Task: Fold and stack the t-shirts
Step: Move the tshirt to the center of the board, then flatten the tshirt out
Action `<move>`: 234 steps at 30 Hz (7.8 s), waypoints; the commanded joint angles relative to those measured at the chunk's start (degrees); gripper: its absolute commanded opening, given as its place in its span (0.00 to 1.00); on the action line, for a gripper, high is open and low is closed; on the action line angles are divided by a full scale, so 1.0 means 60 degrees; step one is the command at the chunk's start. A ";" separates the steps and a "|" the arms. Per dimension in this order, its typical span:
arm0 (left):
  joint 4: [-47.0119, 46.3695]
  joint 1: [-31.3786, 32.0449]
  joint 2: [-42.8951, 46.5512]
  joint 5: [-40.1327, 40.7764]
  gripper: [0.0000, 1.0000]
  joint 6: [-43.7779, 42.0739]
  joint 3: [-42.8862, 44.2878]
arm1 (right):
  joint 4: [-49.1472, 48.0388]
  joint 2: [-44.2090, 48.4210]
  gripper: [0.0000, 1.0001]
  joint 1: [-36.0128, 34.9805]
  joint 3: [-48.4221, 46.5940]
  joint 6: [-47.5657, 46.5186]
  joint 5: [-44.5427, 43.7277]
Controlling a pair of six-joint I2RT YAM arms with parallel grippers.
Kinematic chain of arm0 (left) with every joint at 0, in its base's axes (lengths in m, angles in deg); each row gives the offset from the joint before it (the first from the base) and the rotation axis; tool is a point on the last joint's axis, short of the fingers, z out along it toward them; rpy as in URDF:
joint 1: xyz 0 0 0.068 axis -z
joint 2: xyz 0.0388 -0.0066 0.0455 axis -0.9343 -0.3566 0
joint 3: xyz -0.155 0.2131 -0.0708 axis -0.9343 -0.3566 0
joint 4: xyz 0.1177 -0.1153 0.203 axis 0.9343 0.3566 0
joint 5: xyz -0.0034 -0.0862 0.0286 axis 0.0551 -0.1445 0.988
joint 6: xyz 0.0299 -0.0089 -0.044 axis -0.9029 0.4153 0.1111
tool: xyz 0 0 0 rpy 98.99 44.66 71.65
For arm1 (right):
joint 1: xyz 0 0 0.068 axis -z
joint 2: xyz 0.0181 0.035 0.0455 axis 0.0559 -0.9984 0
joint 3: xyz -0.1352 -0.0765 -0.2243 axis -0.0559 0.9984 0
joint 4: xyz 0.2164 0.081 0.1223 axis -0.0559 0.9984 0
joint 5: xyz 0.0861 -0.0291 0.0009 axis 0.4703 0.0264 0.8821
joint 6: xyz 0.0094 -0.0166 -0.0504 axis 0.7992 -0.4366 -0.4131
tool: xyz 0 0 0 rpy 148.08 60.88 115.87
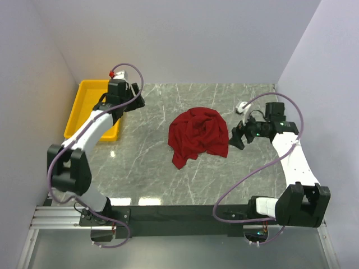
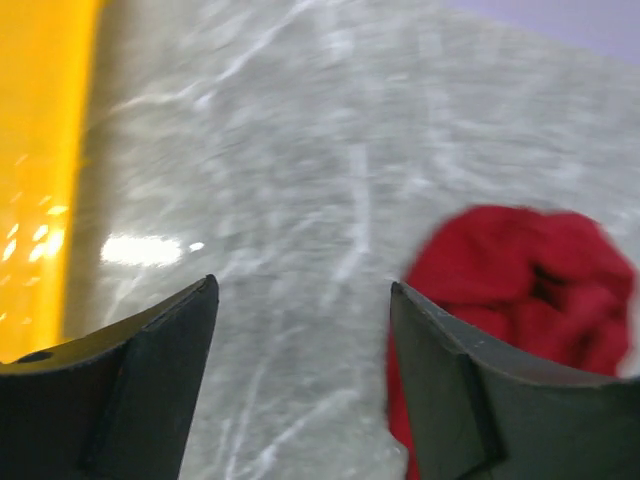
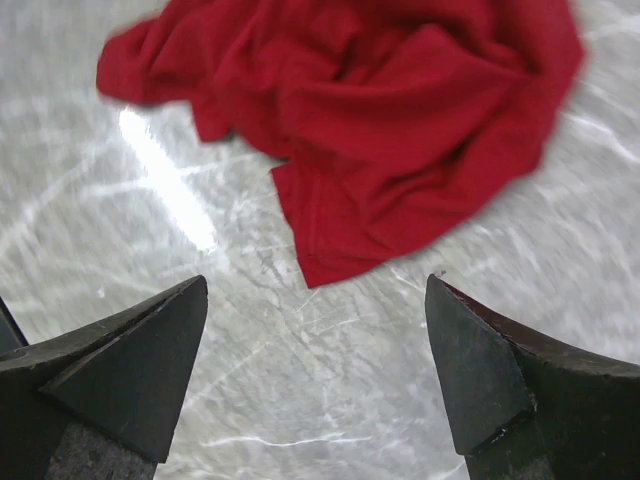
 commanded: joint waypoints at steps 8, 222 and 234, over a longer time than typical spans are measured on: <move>-0.2130 0.0259 0.4402 -0.0961 0.85 0.0174 -0.3350 | -0.1083 -0.1462 0.92 -0.2483 0.0510 -0.0500 -0.2822; 0.1795 0.2324 0.6447 0.1137 0.01 0.5054 -0.6898 | 0.0277 -0.2507 0.71 -0.0991 -0.0562 0.1849 -0.3366; 0.1312 0.2280 0.6447 0.0726 0.01 0.5171 -0.7118 | -0.0235 -0.2345 0.68 -0.0902 0.1197 0.1891 -0.5958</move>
